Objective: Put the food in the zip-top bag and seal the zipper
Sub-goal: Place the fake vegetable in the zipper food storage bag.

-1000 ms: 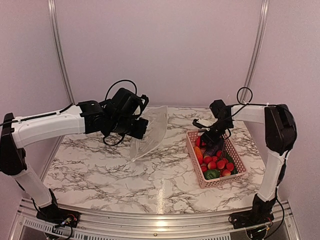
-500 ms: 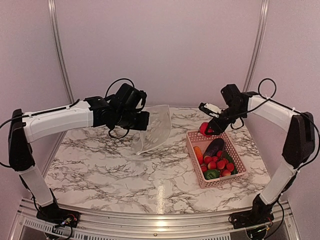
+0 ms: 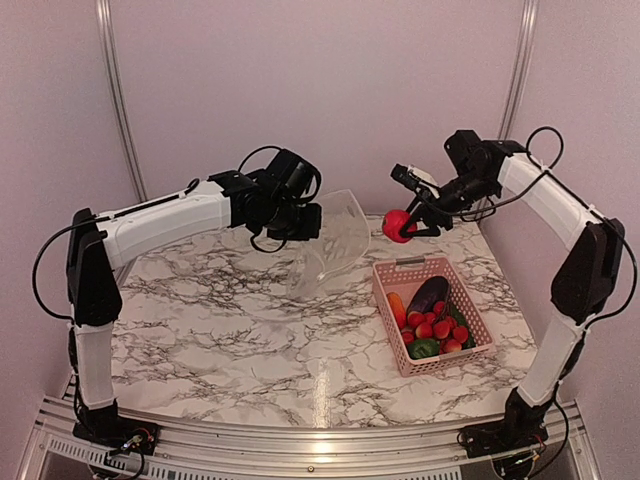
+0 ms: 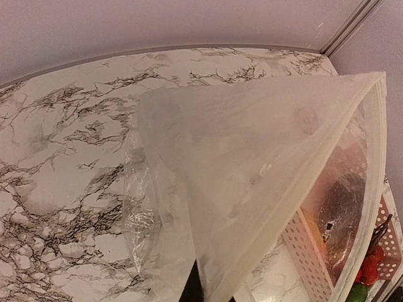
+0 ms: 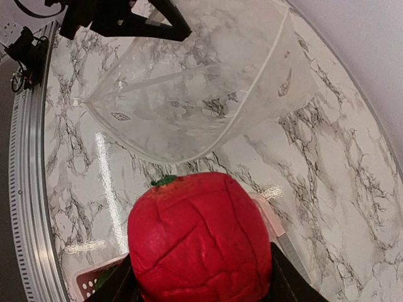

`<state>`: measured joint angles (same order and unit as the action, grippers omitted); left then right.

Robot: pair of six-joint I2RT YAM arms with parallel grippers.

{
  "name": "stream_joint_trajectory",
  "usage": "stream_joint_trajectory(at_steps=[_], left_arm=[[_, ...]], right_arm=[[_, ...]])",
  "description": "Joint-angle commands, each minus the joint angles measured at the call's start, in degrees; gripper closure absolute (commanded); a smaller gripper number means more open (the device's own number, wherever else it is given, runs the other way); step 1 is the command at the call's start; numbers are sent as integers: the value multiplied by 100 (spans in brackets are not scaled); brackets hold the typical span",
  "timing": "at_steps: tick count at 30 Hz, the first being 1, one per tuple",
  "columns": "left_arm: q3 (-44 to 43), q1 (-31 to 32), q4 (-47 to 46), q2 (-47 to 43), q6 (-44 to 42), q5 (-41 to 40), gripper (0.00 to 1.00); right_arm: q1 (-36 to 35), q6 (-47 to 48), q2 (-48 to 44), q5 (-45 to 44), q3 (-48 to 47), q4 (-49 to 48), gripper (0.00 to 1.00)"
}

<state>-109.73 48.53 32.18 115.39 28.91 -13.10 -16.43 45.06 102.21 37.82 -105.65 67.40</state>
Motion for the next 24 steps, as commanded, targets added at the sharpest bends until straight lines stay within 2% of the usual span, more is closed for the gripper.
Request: stream_joint_trajectory(at_steps=[1, 4, 7, 11, 14, 18, 24], left_arm=[[-453, -67, 405, 135, 246, 191, 100], [-155, -67, 112, 76, 290, 743, 100], [-118, -64, 147, -28, 478, 1028, 100], [85, -45, -80, -307, 594, 968, 100], [165, -43, -172, -483, 740, 932, 100], [160, -39, -365, -638, 456, 1352, 100], [140, -1, -537, -764, 125, 1713, 100]], right_arm=[[-61, 279, -143, 1045, -481, 746, 54], [-320, 54, -152, 870, -760, 516, 54], [-447, -467, 21, 1062, -1252, 328, 54], [-756, -708, -17, 1197, -1367, -34, 54], [-982, -1310, 41, 1098, -1195, -495, 55], [-1444, -803, 253, 677, -1142, -356, 55], [-1586, -925, 605, -7, -1106, -601, 57]])
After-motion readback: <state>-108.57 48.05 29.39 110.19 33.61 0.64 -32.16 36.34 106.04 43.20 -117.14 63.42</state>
